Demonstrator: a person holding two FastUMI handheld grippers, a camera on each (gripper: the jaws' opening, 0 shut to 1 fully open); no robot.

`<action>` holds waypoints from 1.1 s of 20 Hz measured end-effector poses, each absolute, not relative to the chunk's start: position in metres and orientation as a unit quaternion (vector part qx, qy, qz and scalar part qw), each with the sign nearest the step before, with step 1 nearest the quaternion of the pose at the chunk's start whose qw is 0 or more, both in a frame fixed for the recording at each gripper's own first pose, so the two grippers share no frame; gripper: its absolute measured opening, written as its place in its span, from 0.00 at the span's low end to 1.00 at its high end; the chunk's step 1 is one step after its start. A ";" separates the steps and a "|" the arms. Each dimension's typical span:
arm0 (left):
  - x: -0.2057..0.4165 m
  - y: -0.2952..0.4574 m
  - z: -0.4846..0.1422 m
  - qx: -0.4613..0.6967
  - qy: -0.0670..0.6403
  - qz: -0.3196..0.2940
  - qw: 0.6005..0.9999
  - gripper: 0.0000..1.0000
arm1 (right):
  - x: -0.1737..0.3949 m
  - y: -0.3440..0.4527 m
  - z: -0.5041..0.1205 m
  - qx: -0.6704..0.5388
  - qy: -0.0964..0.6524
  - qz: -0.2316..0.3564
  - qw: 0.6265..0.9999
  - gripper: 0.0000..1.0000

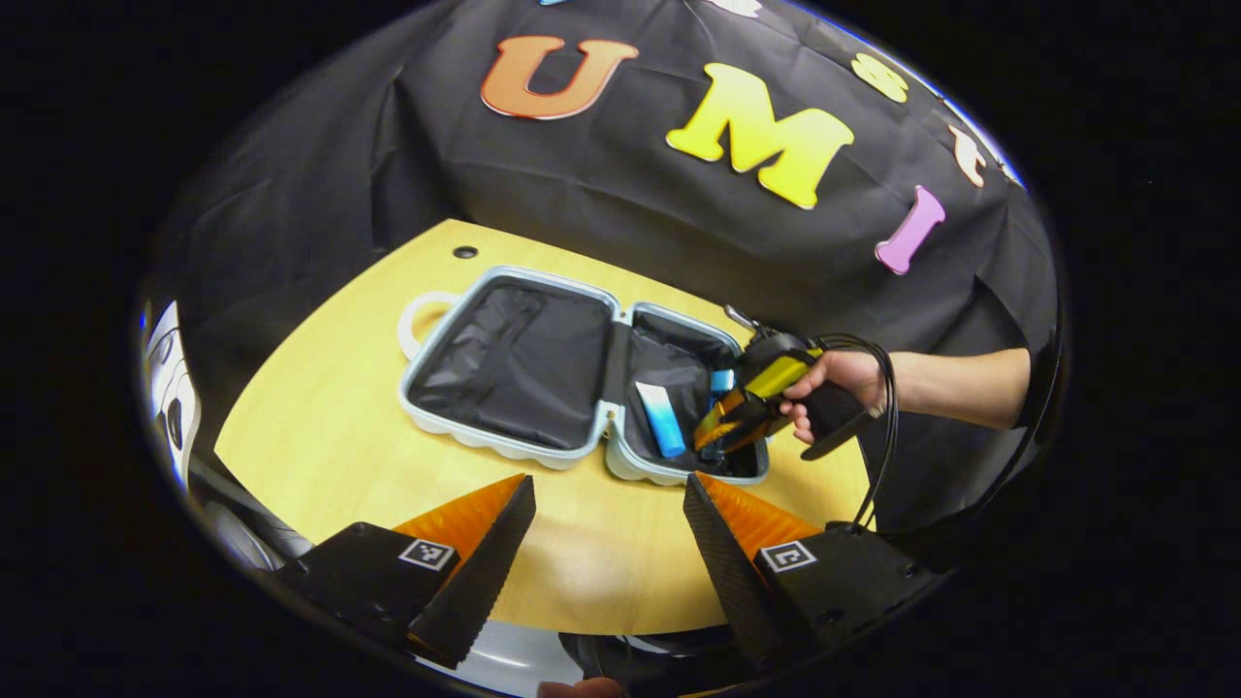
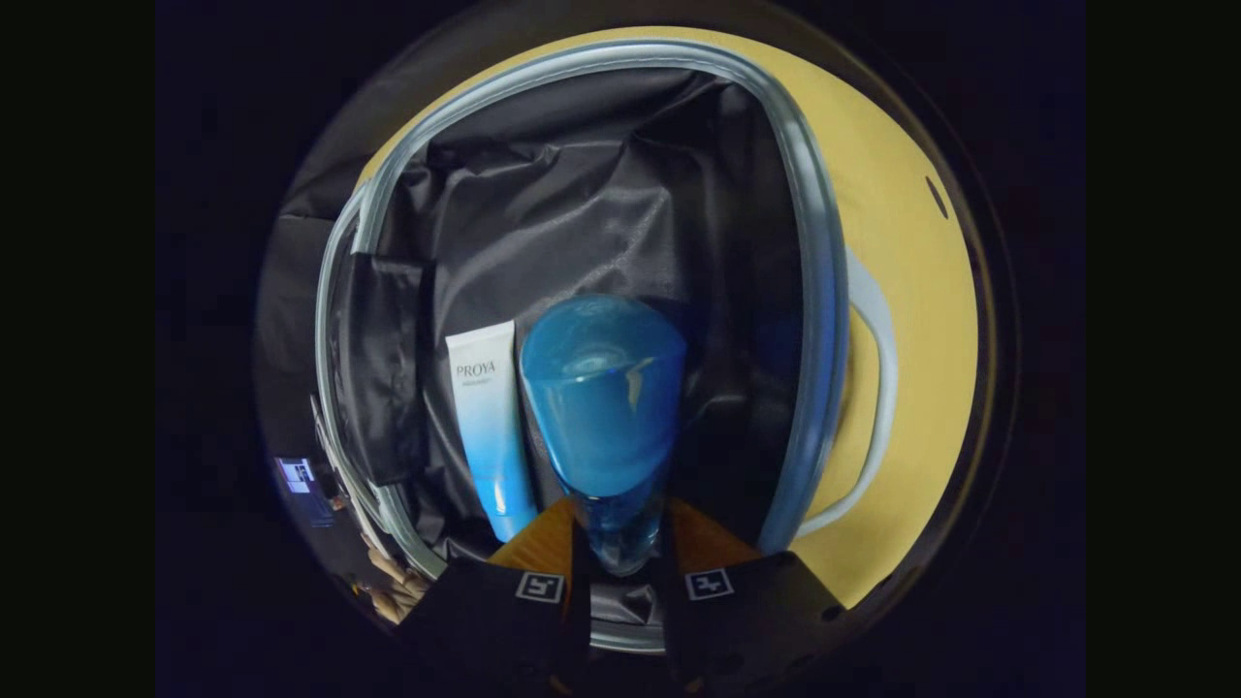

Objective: First open the suitcase, pack the skin care products into it, and then close the suitcase.

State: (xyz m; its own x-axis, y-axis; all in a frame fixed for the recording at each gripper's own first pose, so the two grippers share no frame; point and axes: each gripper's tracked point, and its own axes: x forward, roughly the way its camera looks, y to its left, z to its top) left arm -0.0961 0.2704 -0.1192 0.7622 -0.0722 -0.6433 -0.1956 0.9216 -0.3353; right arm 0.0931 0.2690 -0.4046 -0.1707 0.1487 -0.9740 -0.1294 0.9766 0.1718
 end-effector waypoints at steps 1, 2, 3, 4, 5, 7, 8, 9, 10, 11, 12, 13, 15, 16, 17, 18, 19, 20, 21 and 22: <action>-0.094 0.276 -0.118 -0.193 0.337 0.038 0.921 0.99 | 0.092 0.272 -0.403 0.000 0.755 0.106 0.647 0.29; -0.092 0.284 -0.114 -0.189 0.334 0.043 0.923 0.98 | 0.090 0.274 -0.403 -0.005 0.754 0.103 0.649 0.30; -0.091 0.289 -0.113 -0.185 0.332 0.045 0.924 0.98 | 0.090 0.275 -0.403 -0.010 0.752 0.101 0.652 0.33; -0.088 0.290 -0.109 -0.183 0.329 0.044 0.925 0.98 | 0.090 0.278 -0.401 -0.014 0.749 0.100 0.654 0.33; -0.085 0.290 -0.105 -0.183 0.326 0.040 0.926 0.99 | 0.088 0.278 -0.399 -0.015 0.748 0.102 0.655 0.34; -0.077 0.288 -0.104 -0.191 0.325 0.039 0.925 0.98 | 0.084 0.274 -0.391 -0.011 0.742 0.105 0.662 0.37; -0.072 0.290 -0.103 -0.195 0.323 0.039 0.925 0.98 | 0.084 0.272 -0.384 -0.006 0.738 0.106 0.666 0.38; -0.064 0.292 -0.103 -0.200 0.319 0.039 0.926 0.98 | 0.082 0.268 -0.375 0.000 0.733 0.107 0.672 0.40; -0.059 0.299 -0.103 -0.205 0.316 0.039 0.925 0.98 | 0.080 0.266 -0.362 0.004 0.726 0.113 0.678 0.42; -0.053 0.310 -0.102 -0.210 0.312 0.038 0.926 0.98 | 0.077 0.264 -0.347 0.003 0.715 0.128 0.688 0.46; -0.045 0.327 -0.105 -0.211 0.307 0.042 0.927 0.98 | 0.074 0.261 -0.330 -0.007 0.696 0.151 0.702 0.49; -0.034 0.350 -0.113 -0.212 0.306 0.049 0.927 0.98 | 0.071 0.253 -0.313 -0.032 0.672 0.181 0.718 0.58; -0.014 0.402 -0.136 -0.221 0.312 0.074 0.921 0.98 | 0.081 0.241 -0.276 -0.093 0.569 0.243 0.780 0.66; -0.002 0.429 -0.151 -0.222 0.316 0.090 0.918 0.99 | 0.086 0.233 -0.252 -0.118 0.512 0.264 0.809 0.69; 0.008 0.453 -0.166 -0.221 0.323 0.103 0.915 0.98 | 0.084 0.226 -0.230 -0.129 0.463 0.280 0.831 0.74; 0.018 0.475 -0.181 -0.223 0.332 0.114 0.909 0.98 | 0.079 0.220 -0.210 -0.131 0.424 0.289 0.848 0.74; 0.023 0.495 -0.194 -0.220 0.342 0.126 0.905 0.98 | 0.070 0.215 -0.197 -0.125 0.395 0.296 0.861 0.76; 0.029 0.512 -0.208 -0.214 0.354 0.138 0.900 0.98 | 0.063 0.209 -0.183 -0.115 0.370 0.297 0.873 0.77; 0.034 0.527 -0.223 -0.212 0.365 0.146 0.895 0.98 | 0.059 0.202 -0.170 -0.105 0.349 0.294 0.884 0.78; 0.037 0.537 -0.238 -0.215 0.379 0.151 0.887 0.96 | 0.055 0.193 -0.157 -0.094 0.332 0.286 0.894 0.76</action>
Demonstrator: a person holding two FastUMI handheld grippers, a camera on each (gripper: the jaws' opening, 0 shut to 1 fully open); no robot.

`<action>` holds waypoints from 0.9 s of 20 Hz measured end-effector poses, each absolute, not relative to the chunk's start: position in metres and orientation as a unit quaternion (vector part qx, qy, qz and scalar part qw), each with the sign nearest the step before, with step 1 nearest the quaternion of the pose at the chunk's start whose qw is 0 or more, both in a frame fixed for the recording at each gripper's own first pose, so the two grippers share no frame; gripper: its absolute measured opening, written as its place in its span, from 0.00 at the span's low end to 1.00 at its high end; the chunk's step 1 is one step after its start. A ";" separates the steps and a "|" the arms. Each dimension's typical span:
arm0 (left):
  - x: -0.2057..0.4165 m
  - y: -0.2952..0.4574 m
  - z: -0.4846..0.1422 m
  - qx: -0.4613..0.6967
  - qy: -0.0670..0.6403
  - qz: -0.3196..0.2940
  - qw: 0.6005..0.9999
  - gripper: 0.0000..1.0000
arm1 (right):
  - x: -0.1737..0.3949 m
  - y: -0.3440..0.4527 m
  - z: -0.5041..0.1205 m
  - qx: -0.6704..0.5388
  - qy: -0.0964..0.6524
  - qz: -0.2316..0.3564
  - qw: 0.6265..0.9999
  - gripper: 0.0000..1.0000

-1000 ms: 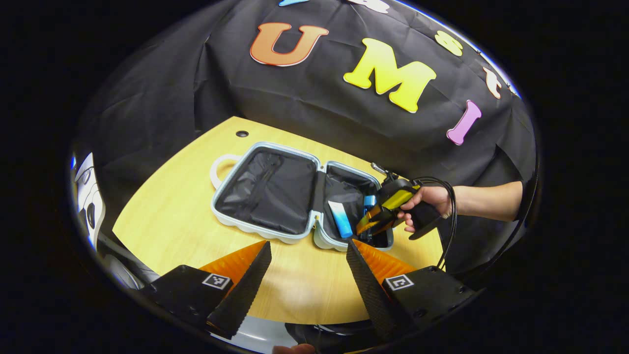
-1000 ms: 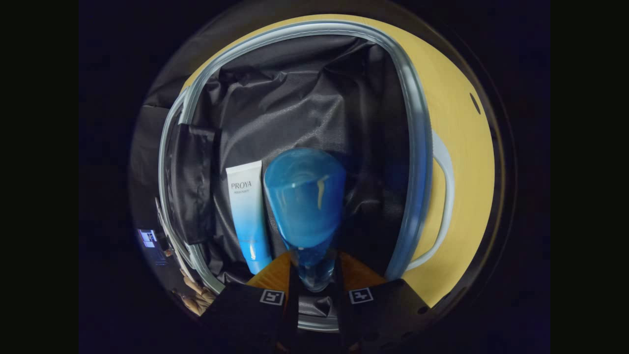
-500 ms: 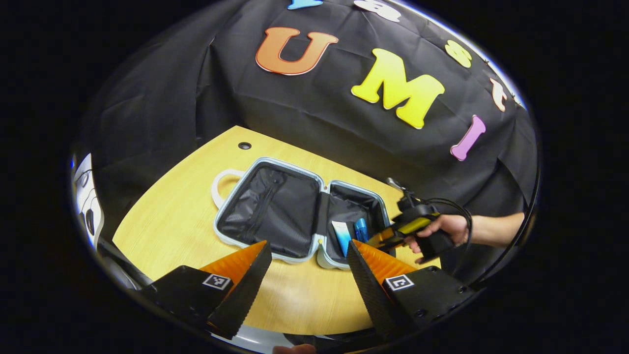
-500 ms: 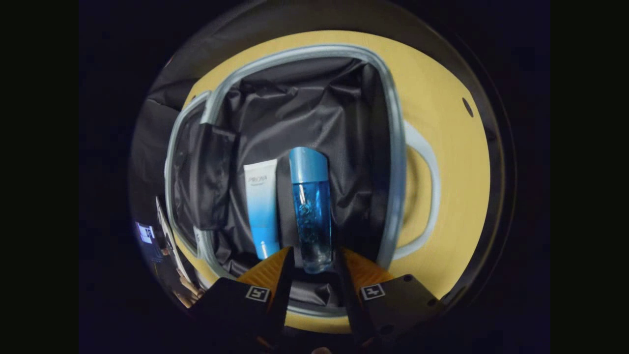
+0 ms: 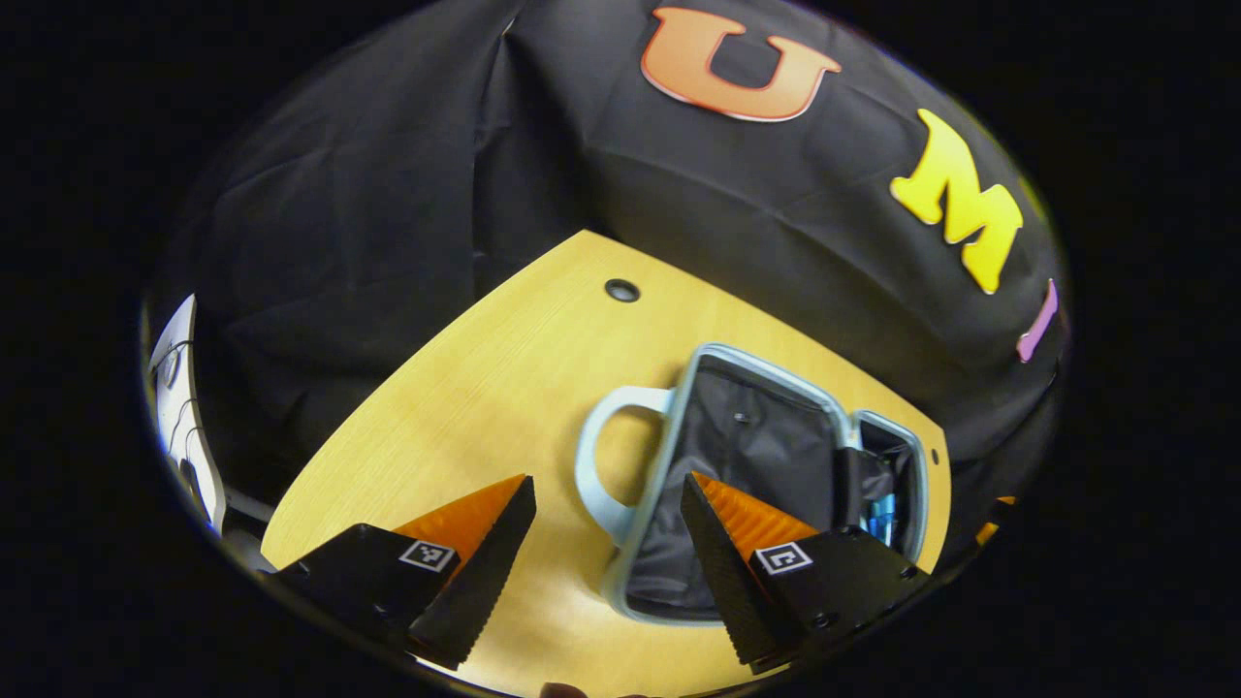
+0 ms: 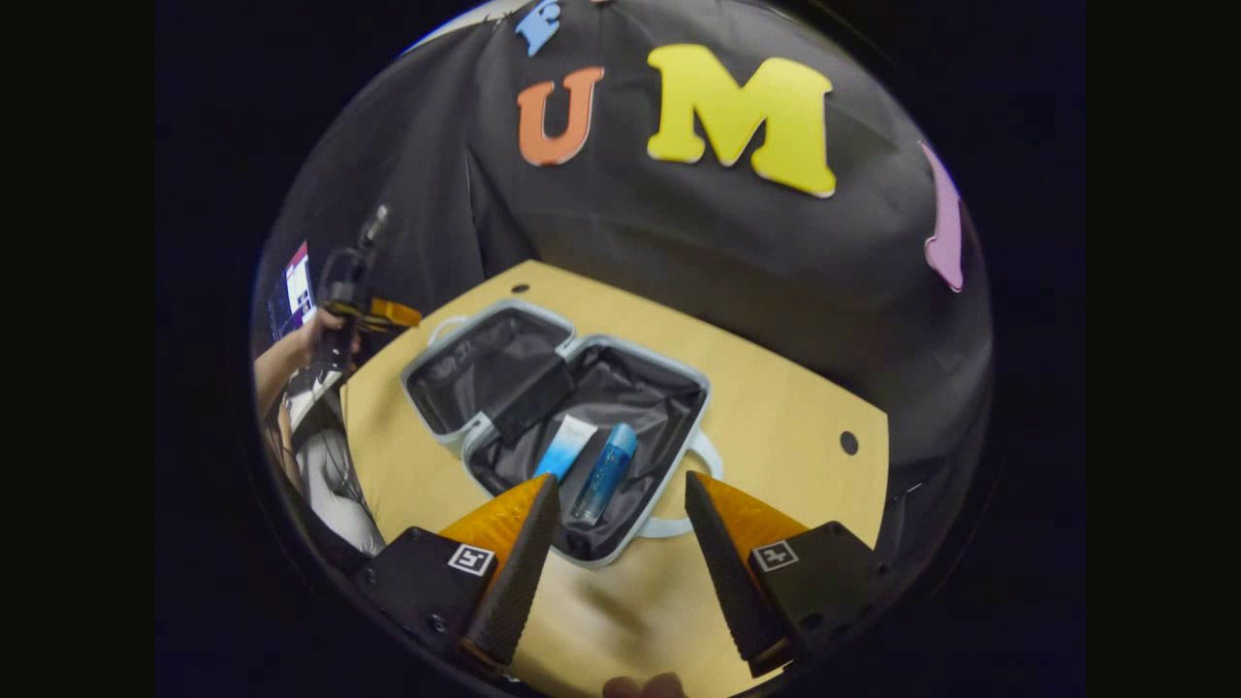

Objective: First open the suitcase, pack the skin care products into it, and then close the suitcase.

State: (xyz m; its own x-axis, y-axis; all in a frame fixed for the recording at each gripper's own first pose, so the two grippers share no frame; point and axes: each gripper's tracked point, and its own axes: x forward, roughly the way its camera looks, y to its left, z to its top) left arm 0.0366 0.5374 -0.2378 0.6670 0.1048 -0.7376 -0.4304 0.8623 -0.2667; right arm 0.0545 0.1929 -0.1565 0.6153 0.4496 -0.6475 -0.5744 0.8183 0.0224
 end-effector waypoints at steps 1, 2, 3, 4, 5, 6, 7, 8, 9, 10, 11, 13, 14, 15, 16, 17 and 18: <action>0.044 0.536 -0.248 -0.223 0.391 0.151 0.880 0.96 | 0.049 0.184 -0.145 -0.086 0.319 0.277 0.902 0.77; 0.049 0.545 -0.260 -0.227 0.405 0.152 0.873 0.96 | 0.045 0.177 -0.136 -0.077 0.310 0.268 0.909 0.78; 0.048 0.554 -0.272 -0.218 0.413 0.161 0.869 0.96 | 0.043 0.167 -0.131 -0.070 0.305 0.259 0.914 0.78; 0.054 0.562 -0.280 -0.214 0.411 0.176 0.869 0.94 | 0.040 0.159 -0.129 -0.065 0.306 0.250 0.916 0.77; 0.061 0.564 -0.279 -0.229 0.406 0.176 0.867 0.94 | 0.044 0.149 -0.133 -0.058 0.312 0.239 0.918 0.77; 0.068 0.564 -0.277 -0.247 0.401 0.174 0.865 0.93 | 0.045 0.139 -0.133 -0.050 0.317 0.226 0.920 0.78; 0.073 0.564 -0.277 -0.259 0.397 0.171 0.864 0.92 | 0.044 0.133 -0.131 -0.035 0.321 0.219 0.921 0.78; 0.077 0.566 -0.281 -0.258 0.399 0.176 0.862 0.94 | 0.045 0.128 -0.133 -0.018 0.331 0.210 0.920 0.78; 0.078 0.569 -0.289 -0.251 0.405 0.181 0.860 0.84 | 0.042 0.123 -0.136 0.002 0.341 0.205 0.917 0.77; 0.080 0.568 -0.295 -0.247 0.411 0.183 0.858 0.91 | 0.042 0.118 -0.136 0.016 0.347 0.196 0.917 0.78; 0.084 0.561 -0.297 -0.252 0.417 0.180 0.854 0.81 | 0.043 0.110 -0.136 0.025 0.347 0.188 0.919 0.78; 0.086 0.562 -0.302 -0.247 0.426 0.194 0.848 0.52 | 0.043 0.095 -0.135 0.026 0.340 0.172 0.924 0.77; 0.087 0.560 -0.305 -0.253 0.433 0.201 0.842 0.32 | 0.042 0.089 -0.134 0.023 0.339 0.167 0.925 0.78; 0.088 0.558 -0.304 -0.252 0.435 0.216 0.837 0.30 | 0.040 0.085 -0.132 0.028 0.338 0.163 0.927 0.78; 0.087 0.557 -0.297 -0.243 0.438 0.223 0.836 0.22 | 0.039 0.081 -0.129 0.031 0.335 0.160 0.928 0.78; 0.087 0.554 -0.290 -0.226 0.438 0.222 0.842 0.20 | 0.038 0.076 -0.128 0.032 0.329 0.154 0.931 0.78; 0.088 0.553 -0.282 -0.204 0.434 0.220 0.849 0.16 | 0.039 0.071 -0.124 0.033 0.320 0.147 0.935 0.78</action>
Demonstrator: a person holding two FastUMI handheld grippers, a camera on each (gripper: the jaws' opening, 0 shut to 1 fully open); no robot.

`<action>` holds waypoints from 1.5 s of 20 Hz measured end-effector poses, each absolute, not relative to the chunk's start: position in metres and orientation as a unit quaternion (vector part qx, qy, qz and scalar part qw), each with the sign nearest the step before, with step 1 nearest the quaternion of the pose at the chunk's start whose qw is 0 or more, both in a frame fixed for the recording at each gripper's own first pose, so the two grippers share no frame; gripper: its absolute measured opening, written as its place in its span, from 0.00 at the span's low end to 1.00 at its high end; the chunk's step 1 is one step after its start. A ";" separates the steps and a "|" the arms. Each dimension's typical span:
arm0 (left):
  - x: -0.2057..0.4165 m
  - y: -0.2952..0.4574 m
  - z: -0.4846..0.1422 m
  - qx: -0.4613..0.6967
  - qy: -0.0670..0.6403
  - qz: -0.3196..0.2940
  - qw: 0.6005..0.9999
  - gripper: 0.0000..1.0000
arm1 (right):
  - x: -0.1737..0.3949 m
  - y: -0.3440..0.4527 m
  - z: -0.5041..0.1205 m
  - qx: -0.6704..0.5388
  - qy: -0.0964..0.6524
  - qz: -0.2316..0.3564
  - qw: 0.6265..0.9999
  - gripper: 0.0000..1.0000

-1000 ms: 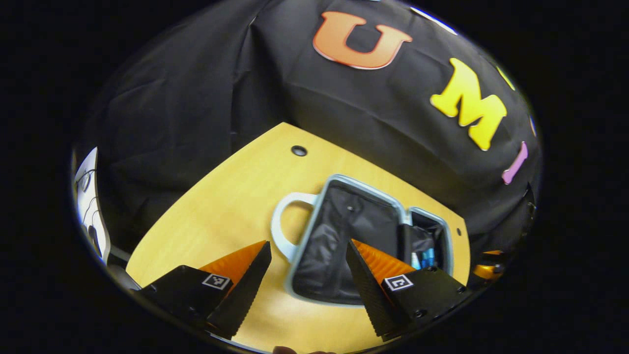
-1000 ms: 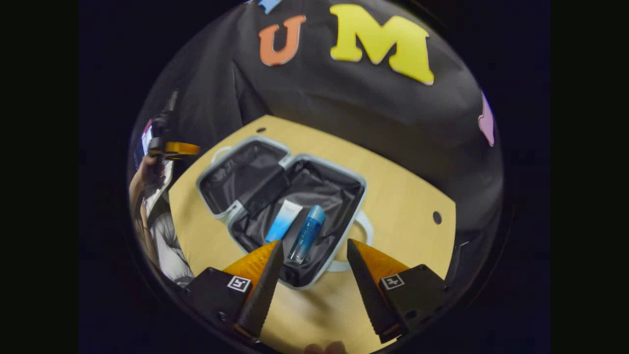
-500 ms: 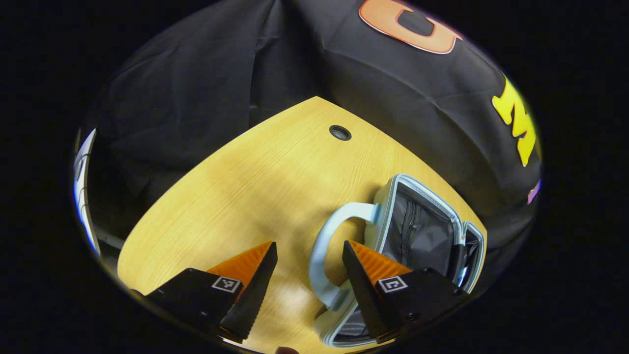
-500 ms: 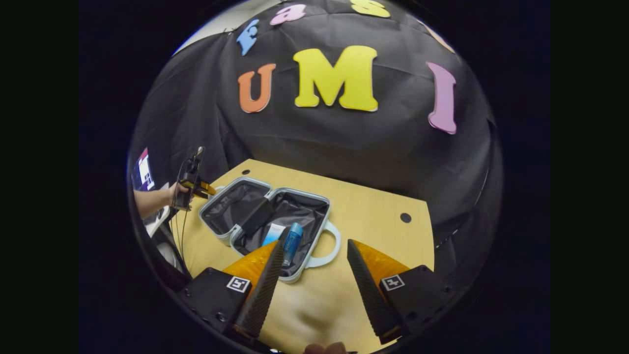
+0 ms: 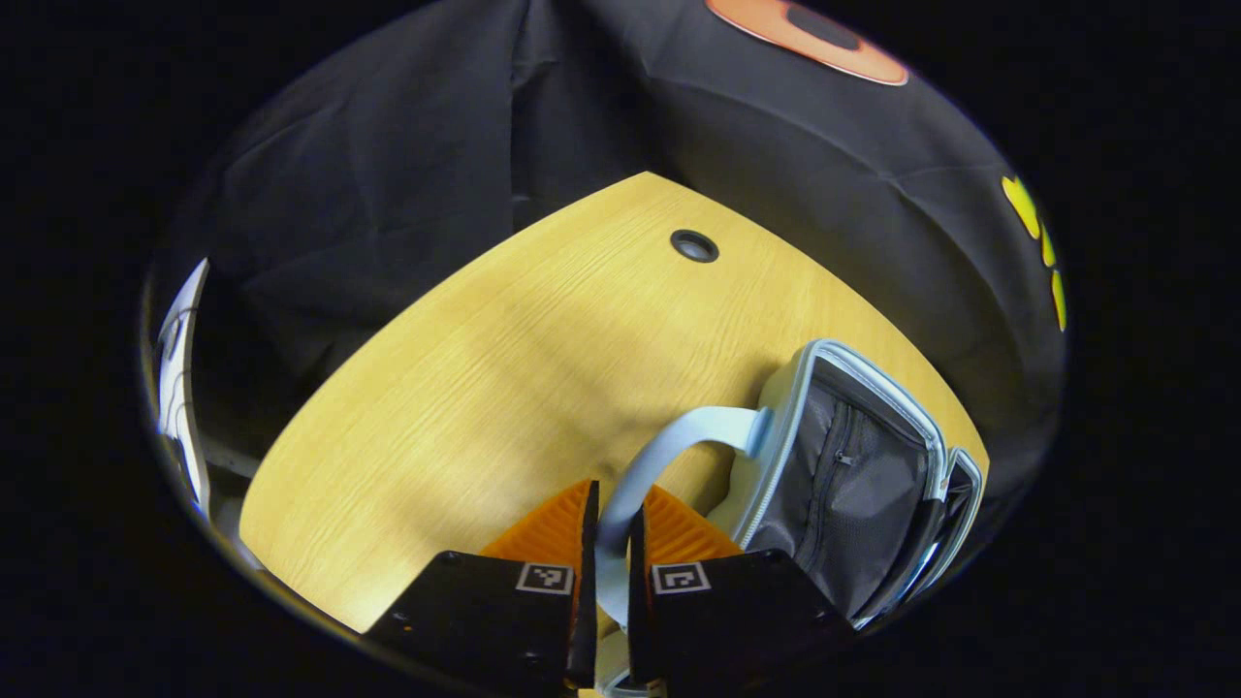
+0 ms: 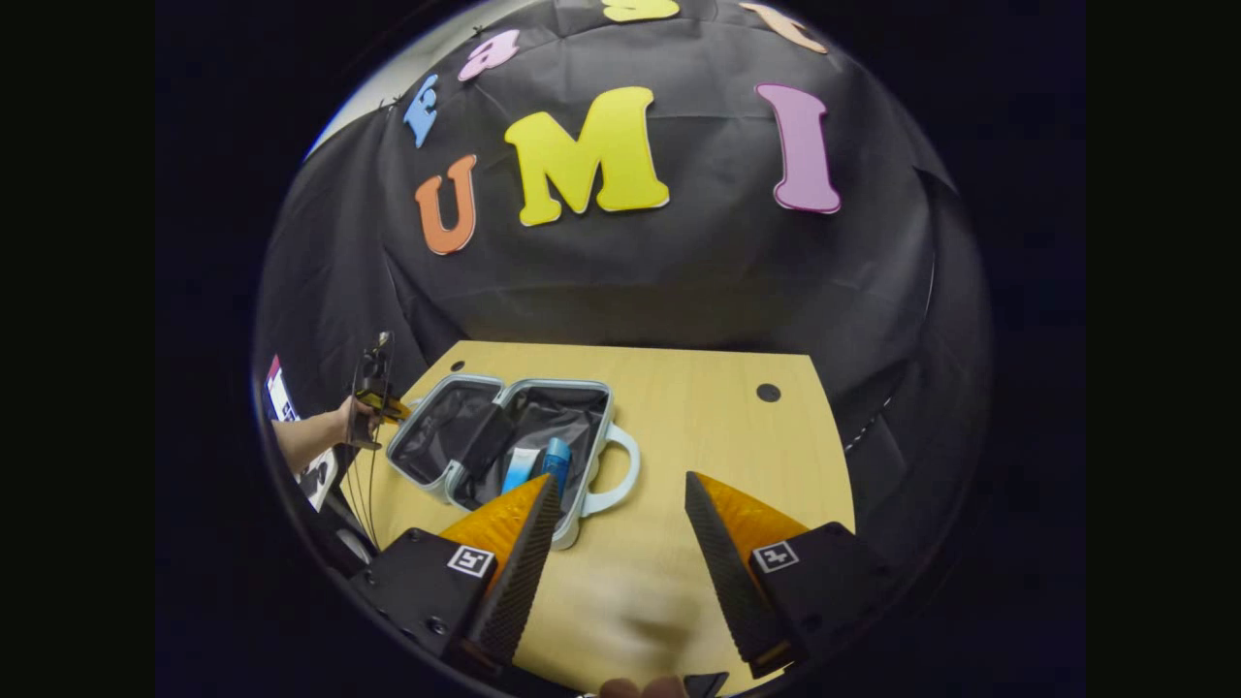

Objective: First open the suitcase, pack the skin care products into it, and then close the suitcase.

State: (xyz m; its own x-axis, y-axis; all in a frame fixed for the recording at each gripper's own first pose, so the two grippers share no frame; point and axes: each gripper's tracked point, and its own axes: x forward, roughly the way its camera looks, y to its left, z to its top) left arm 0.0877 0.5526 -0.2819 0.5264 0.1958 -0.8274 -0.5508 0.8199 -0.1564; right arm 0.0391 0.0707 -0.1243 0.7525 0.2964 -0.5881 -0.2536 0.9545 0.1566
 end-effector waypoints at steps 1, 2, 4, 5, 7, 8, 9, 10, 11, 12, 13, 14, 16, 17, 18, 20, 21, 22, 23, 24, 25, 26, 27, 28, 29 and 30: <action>0.087 0.559 -0.265 -0.174 0.423 0.220 0.861 0.13 | 0.039 0.067 -0.122 0.036 0.312 0.142 0.939 0.77; 0.088 0.561 -0.246 -0.157 0.409 0.218 0.872 0.10 | 0.037 0.064 -0.120 0.040 0.307 0.139 0.941 0.78; 0.092 0.554 -0.200 -0.148 0.382 0.205 0.889 0.08 | 0.034 0.060 -0.115 0.051 0.293 0.139 0.945 0.78; 0.094 0.545 -0.177 -0.146 0.370 0.194 0.897 0.07 | 0.031 0.058 -0.116 0.060 0.290 0.143 0.945 0.78; 0.090 0.516 -0.119 -0.148 0.344 0.161 0.913 0.06 | 0.027 0.052 -0.116 0.072 0.282 0.149 0.945 0.78; 0.090 0.498 -0.091 -0.151 0.329 0.143 0.921 0.05 | 0.026 0.048 -0.116 0.073 0.277 0.152 0.946 0.78; 0.088 0.475 -0.068 -0.155 0.319 0.130 0.926 0.05 | 0.024 0.045 -0.113 0.075 0.271 0.153 0.947 0.78; 0.087 0.450 -0.049 -0.152 0.308 0.121 0.931 0.04 | 0.023 0.041 -0.111 0.076 0.266 0.156 0.948 0.78; 0.088 0.426 -0.034 -0.149 0.295 0.113 0.937 0.05 | 0.022 0.035 -0.107 0.077 0.257 0.156 0.951 0.78; 0.090 0.396 -0.018 -0.152 0.277 0.102 0.943 0.05 | 0.023 0.028 -0.101 0.075 0.247 0.155 0.954 0.78; 0.094 0.364 -0.004 -0.161 0.257 0.088 0.949 0.05 | 0.021 0.019 -0.096 0.069 0.239 0.150 0.957 0.78; 0.100 0.330 0.009 -0.173 0.241 0.066 0.953 0.04 | 0.021 0.009 -0.091 0.057 0.227 0.143 0.962 0.78; 0.109 0.263 0.026 -0.180 0.221 0.019 0.958 0.04 | 0.014 -0.010 -0.082 0.036 0.208 0.131 0.969 0.78; 0.112 0.235 0.028 -0.174 0.216 0.004 0.961 0.04 | 0.010 -0.018 -0.080 0.027 0.203 0.127 0.971 0.78; 0.116 0.209 0.027 -0.167 0.215 -0.008 0.962 0.04 | 0.006 -0.025 -0.077 0.020 0.201 0.121 0.972 0.78; 0.122 0.165 0.015 -0.151 0.210 -0.027 0.966 0.04 | -0.004 -0.042 -0.078 0.011 0.206 0.105 0.973 0.78; 0.126 0.138 0.004 -0.146 0.214 -0.033 0.965 0.04 | -0.010 -0.051 -0.082 0.006 0.214 0.096 0.972 0.78; 0.130 0.123 -0.013 -0.138 0.219 -0.045 0.965 0.04 | -0.016 -0.060 -0.085 0.003 0.222 0.088 0.971 0.78; 0.132 0.102 -0.029 -0.131 0.227 -0.058 0.963 0.04 | -0.020 -0.069 -0.088 -0.001 0.228 0.079 0.970 0.78; 0.131 0.084 -0.046 -0.126 0.239 -0.067 0.960 0.04 | -0.024 -0.078 -0.090 -0.004 0.232 0.069 0.970 0.78; 0.131 0.065 -0.064 -0.121 0.252 -0.074 0.957 0.04 | -0.027 -0.086 -0.093 -0.008 0.238 0.060 0.969 0.78; 0.132 0.055 -0.083 -0.118 0.265 -0.080 0.954 0.04 | -0.029 -0.093 -0.095 -0.008 0.242 0.052 0.969 0.78; 0.135 0.044 -0.101 -0.115 0.278 -0.082 0.950 0.04 | -0.033 -0.098 -0.098 -0.007 0.250 0.044 0.967 0.78; 0.136 0.036 -0.117 -0.111 0.289 -0.083 0.947 0.04 | -0.036 -0.104 -0.101 -0.006 0.257 0.036 0.966 0.78; 0.137 0.032 -0.133 -0.107 0.301 -0.084 0.944 0.04 | -0.038 -0.108 -0.105 -0.003 0.261 0.030 0.965 0.78; 0.137 0.029 -0.147 -0.107 0.313 -0.083 0.940 0.04 | -0.040 -0.111 -0.107 -0.002 0.264 0.024 0.964 0.78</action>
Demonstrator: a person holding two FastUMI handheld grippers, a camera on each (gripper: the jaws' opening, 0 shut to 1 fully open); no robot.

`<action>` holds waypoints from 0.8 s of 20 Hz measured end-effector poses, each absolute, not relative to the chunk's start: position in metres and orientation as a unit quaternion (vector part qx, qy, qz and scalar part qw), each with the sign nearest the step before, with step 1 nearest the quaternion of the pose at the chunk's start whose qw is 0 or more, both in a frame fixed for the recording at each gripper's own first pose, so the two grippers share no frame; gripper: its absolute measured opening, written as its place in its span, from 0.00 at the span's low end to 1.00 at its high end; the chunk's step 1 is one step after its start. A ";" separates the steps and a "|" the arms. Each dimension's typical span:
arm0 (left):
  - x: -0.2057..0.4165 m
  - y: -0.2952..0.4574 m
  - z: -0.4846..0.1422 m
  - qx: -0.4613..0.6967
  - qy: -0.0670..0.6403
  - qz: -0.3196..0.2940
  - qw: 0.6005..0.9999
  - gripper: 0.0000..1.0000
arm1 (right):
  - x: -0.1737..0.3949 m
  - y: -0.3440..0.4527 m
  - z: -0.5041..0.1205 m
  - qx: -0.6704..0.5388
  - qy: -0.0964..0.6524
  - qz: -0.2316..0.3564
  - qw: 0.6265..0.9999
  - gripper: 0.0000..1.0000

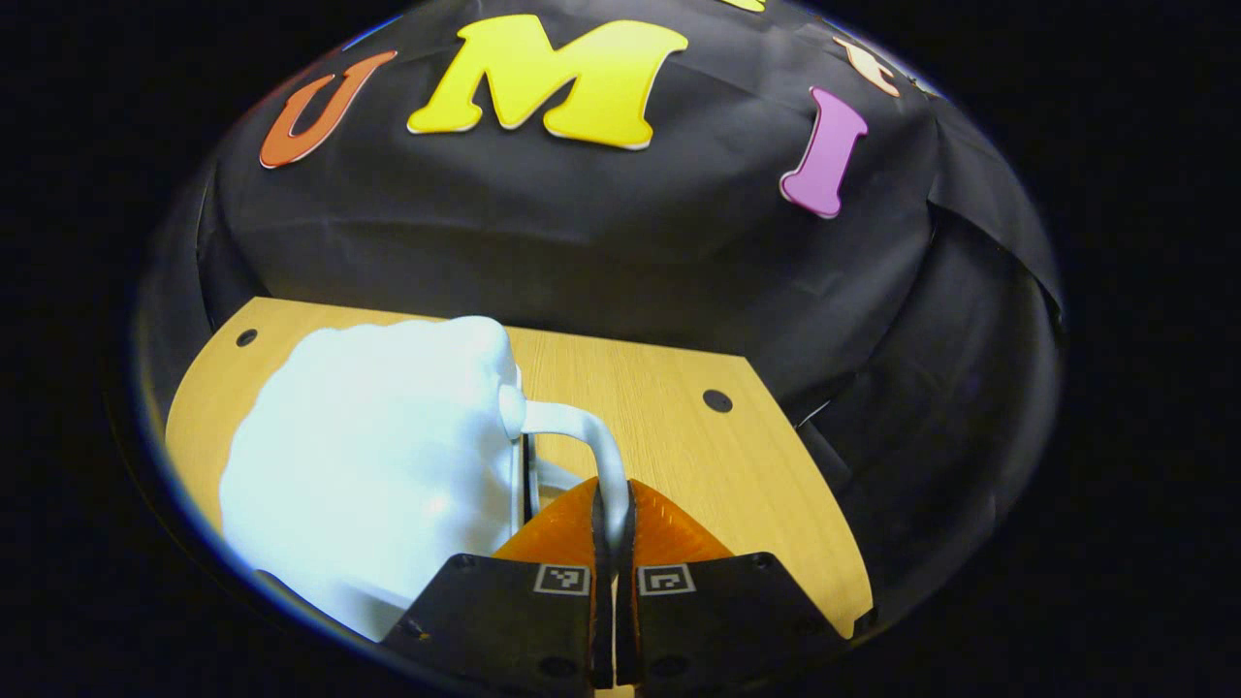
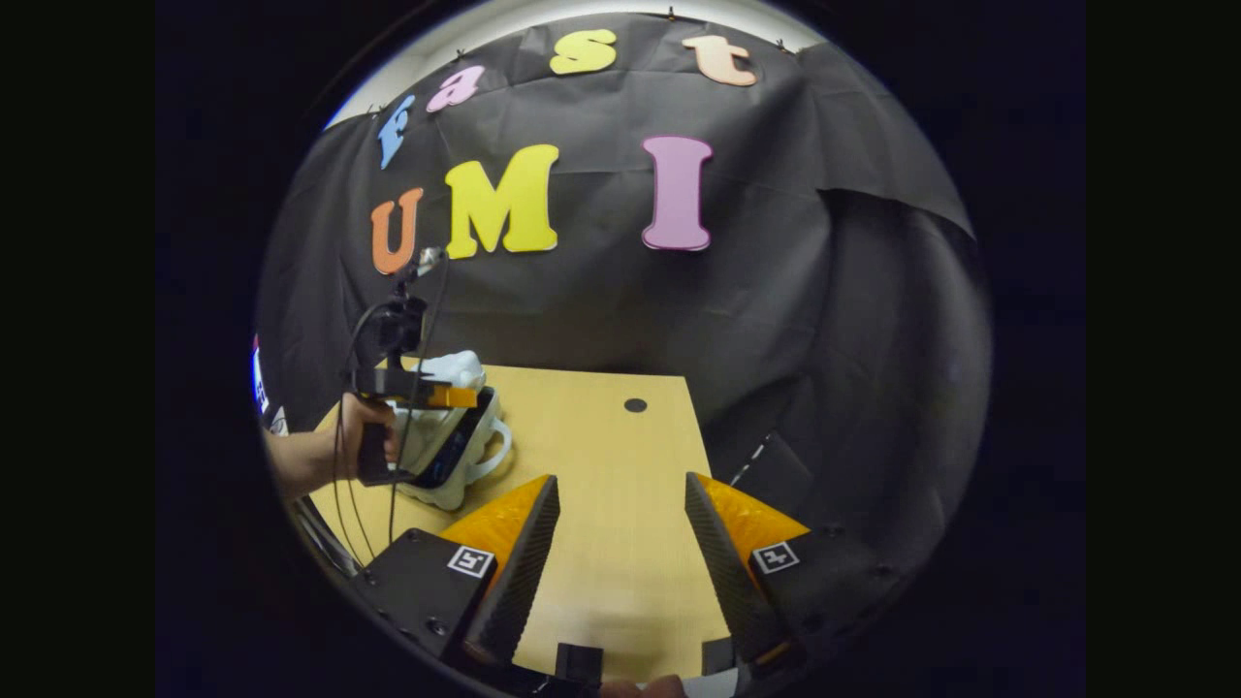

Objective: First open the suitcase, pack the skin care products into it, and then close the suitcase.

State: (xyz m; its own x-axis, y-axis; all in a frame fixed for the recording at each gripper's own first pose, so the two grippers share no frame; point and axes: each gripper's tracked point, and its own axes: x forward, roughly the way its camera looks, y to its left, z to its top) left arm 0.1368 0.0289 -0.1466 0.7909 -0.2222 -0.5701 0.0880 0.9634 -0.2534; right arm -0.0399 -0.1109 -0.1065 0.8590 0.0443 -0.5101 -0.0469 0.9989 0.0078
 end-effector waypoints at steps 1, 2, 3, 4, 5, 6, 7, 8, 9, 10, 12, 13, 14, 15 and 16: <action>0.136 0.027 -0.157 -0.109 0.321 -0.081 0.937 0.04 | -0.043 -0.114 -0.109 -0.003 0.268 0.020 0.963 0.78; 0.135 0.028 -0.165 -0.109 0.328 -0.078 0.935 0.04 | -0.045 -0.116 -0.112 -0.005 0.272 0.018 0.962 0.78; 0.133 0.028 -0.172 -0.107 0.333 -0.076 0.934 0.04 | -0.048 -0.118 -0.115 -0.004 0.275 0.016 0.961 0.78; 0.130 0.027 -0.174 -0.103 0.335 -0.076 0.934 0.04 | -0.047 -0.120 -0.116 -0.002 0.276 0.014 0.961 0.78; 0.128 0.027 -0.175 -0.090 0.333 -0.071 0.936 0.04 | -0.046 -0.120 -0.118 0.001 0.278 0.013 0.960 0.78; 0.124 0.030 -0.176 -0.073 0.331 -0.065 0.938 0.04 | -0.045 -0.121 -0.119 0.003 0.277 0.012 0.961 0.78; 0.120 0.033 -0.177 -0.059 0.330 -0.057 0.940 0.00 | -0.045 -0.120 -0.120 0.006 0.278 0.013 0.960 0.78; 0.115 0.038 -0.177 -0.049 0.320 -0.047 0.945 0.04 | -0.044 -0.120 -0.121 0.008 0.278 0.014 0.960 0.78; 0.133 0.010 -0.187 -0.035 0.309 -0.039 0.950 0.05 | -0.042 -0.119 -0.121 0.009 0.277 0.017 0.961 0.78; 0.119 0.028 -0.186 -0.016 0.302 -0.030 0.953 0.06 | -0.040 -0.118 -0.121 0.008 0.275 0.019 0.961 0.78; 0.122 0.029 -0.188 0.040 0.292 -0.019 0.955 0.12 | -0.037 -0.120 -0.122 0.008 0.274 0.024 0.962 0.78; 0.121 0.026 -0.190 0.060 0.291 -0.019 0.955 0.16 | -0.036 -0.119 -0.124 0.008 0.275 0.027 0.961 0.78; 0.121 0.025 -0.195 0.075 0.289 -0.014 0.954 0.21 | -0.033 -0.120 -0.123 0.007 0.273 0.028 0.962 0.78; 0.121 0.025 -0.197 0.081 0.289 -0.013 0.954 0.23 | -0.030 -0.122 -0.122 0.007 0.271 0.028 0.962 0.78; 0.119 0.024 -0.196 0.081 0.289 -0.015 0.954 0.25 | -0.028 -0.123 -0.122 0.008 0.268 0.029 0.963 0.78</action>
